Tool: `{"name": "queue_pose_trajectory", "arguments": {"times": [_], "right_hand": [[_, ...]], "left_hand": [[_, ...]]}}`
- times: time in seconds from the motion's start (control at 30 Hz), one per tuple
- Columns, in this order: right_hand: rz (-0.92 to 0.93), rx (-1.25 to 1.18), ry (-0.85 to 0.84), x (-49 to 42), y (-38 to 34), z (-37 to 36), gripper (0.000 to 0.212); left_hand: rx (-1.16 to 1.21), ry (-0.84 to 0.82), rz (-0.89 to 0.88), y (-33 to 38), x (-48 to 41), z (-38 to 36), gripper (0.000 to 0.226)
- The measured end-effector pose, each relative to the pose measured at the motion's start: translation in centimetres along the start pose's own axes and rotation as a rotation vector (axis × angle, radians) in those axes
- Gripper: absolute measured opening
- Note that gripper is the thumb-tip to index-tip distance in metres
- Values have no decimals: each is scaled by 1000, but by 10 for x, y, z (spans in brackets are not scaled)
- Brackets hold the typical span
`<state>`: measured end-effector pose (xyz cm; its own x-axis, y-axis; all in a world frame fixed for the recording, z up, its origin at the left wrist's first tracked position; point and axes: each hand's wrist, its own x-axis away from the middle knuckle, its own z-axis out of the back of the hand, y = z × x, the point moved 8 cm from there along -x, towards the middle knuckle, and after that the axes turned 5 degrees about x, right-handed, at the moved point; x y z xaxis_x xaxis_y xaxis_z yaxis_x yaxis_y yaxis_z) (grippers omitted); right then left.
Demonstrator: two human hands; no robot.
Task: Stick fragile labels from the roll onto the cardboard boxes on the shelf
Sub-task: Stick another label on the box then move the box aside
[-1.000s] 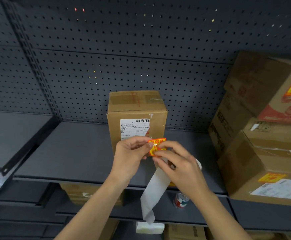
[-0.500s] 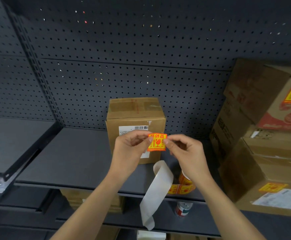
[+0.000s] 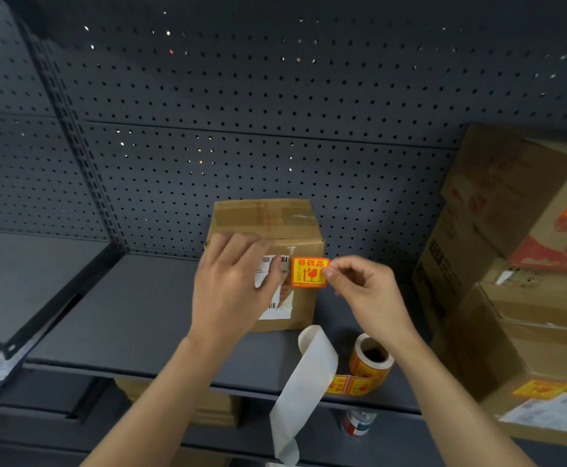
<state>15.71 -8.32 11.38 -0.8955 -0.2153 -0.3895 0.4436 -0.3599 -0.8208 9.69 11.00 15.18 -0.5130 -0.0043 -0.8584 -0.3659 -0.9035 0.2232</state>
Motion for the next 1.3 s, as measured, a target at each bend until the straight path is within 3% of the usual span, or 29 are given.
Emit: {"name": "queue_pose_trajectory", "arguments": {"times": [0.3,0.87,1.13,1.3], "right_hand": [[-23,-14,-27,-18,10,-10,9],[-33,49,8,-27,23,-14,8],[151,455,122,-22,7,-8,23],[126,463,186,-22,7,1,29]], "left_hand": [[-80,-231,-5,-23,-6,-38,51],[-241,-45,-20,-29,-4,-51,50],[-244,-17,-20,-32,-5,-54,49],[-210,-17,0,-33,-4,-54,47]]}}
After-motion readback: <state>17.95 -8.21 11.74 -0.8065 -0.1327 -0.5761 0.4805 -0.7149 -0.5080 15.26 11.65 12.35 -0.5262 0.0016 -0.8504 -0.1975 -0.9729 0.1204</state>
